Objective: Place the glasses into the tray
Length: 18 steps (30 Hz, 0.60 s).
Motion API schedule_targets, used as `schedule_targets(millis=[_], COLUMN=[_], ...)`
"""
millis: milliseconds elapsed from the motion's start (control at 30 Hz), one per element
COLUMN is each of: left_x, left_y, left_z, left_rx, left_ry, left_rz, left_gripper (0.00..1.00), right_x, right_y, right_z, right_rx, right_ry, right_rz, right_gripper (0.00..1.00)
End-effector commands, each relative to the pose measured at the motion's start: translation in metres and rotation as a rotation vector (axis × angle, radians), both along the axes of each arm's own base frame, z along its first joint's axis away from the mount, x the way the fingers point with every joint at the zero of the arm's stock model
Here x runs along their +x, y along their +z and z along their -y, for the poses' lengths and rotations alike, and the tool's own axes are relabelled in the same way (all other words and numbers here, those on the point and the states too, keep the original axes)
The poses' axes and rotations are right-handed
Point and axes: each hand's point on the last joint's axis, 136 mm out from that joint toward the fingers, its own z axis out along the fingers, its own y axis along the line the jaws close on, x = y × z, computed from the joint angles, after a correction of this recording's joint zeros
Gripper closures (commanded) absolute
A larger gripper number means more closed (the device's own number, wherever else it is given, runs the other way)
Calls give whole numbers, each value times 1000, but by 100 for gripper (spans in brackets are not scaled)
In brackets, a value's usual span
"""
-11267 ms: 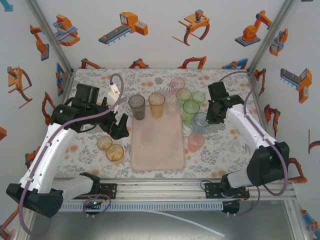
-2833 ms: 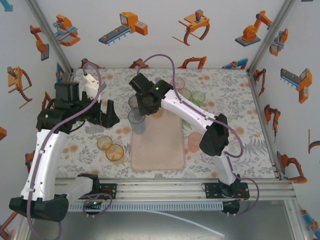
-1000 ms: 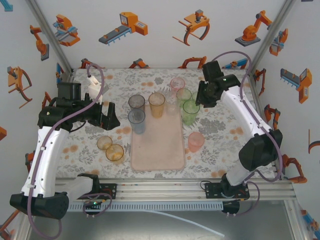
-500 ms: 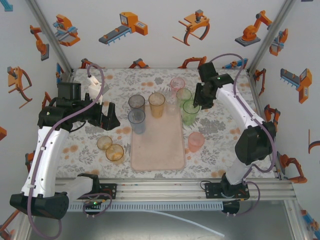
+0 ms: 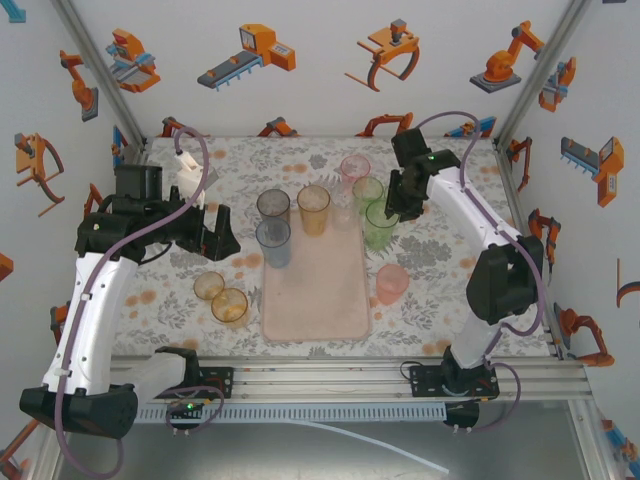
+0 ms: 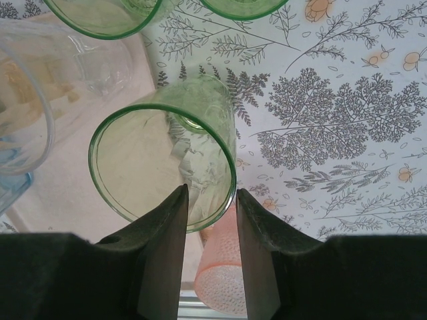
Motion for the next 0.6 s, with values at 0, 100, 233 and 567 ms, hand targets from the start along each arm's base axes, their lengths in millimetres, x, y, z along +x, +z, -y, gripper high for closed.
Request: schedule_targets(millis=[0, 100, 233, 567], left_x=[-4, -4, -5, -6], left_y=[0, -1, -2, -3], left_z=[4, 4, 4, 4], left_rx=[-9, -8, -5, -11], left_ry=[-28, -28, -29, -28], left_rz=[-3, -4, -3, -6], left_gripper=[3, 3, 3, 3], right_x=[2, 2, 3, 3], right_y=[-8, -13, -20, -24], right_z=[7, 8, 10, 12], right_rx=[-31, -42, -55, -71], right_ry=[1, -1, -5, -7], right_rz=[-8, -20, -33, -41], right_gripper=[65, 65, 69, 81])
